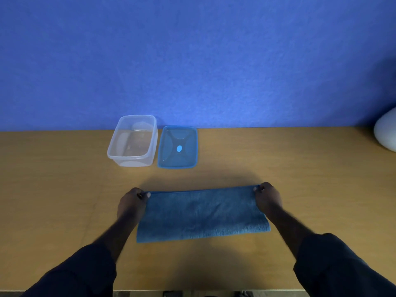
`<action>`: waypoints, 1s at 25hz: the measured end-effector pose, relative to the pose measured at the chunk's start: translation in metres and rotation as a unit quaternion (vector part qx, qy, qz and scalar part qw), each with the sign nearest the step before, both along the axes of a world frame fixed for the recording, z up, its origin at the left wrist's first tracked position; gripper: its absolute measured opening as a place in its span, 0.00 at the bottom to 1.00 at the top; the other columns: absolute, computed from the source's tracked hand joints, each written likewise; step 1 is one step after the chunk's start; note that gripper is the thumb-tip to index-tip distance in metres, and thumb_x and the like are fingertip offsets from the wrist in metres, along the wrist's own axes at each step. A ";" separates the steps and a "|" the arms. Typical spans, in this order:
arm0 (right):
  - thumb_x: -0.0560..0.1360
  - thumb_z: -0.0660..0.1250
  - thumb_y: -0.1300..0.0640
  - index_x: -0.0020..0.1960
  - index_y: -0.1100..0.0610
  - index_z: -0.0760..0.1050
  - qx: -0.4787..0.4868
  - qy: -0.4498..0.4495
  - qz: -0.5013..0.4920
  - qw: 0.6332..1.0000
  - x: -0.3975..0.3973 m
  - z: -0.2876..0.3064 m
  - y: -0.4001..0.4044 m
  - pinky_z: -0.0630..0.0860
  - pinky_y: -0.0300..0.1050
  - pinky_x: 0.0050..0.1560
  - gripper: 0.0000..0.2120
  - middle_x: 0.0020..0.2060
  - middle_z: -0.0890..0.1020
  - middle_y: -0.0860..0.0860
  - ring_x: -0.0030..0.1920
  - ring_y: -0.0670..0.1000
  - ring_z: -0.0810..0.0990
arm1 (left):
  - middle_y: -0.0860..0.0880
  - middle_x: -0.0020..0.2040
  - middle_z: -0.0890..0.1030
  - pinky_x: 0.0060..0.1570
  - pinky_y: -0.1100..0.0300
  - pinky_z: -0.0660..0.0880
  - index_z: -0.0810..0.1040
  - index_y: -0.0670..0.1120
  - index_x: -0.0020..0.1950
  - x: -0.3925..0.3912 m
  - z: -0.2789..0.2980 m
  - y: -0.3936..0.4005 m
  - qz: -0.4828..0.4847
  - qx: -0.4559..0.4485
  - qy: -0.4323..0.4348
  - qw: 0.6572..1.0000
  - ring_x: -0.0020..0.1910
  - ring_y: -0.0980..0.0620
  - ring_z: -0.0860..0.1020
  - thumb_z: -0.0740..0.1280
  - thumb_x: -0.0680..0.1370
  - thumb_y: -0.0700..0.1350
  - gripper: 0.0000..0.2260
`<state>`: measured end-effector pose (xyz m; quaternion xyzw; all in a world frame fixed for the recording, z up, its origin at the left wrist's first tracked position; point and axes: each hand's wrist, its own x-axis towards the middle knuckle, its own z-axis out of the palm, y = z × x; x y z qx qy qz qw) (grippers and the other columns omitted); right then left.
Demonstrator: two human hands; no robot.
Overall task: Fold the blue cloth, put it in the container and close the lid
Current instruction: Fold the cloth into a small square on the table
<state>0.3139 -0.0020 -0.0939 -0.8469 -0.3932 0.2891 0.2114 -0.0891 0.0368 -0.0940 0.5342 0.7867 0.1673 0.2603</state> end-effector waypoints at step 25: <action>0.73 0.56 0.29 0.78 0.56 0.49 -0.019 -0.153 0.116 0.981 -0.043 -0.007 -0.067 0.49 0.62 0.74 0.45 0.78 0.55 0.56 0.77 0.58 0.53 | 0.54 0.83 0.43 0.79 0.46 0.40 0.49 0.55 0.81 0.051 -0.014 -0.060 -0.326 0.018 0.192 0.925 0.81 0.48 0.40 0.53 0.67 0.78 0.48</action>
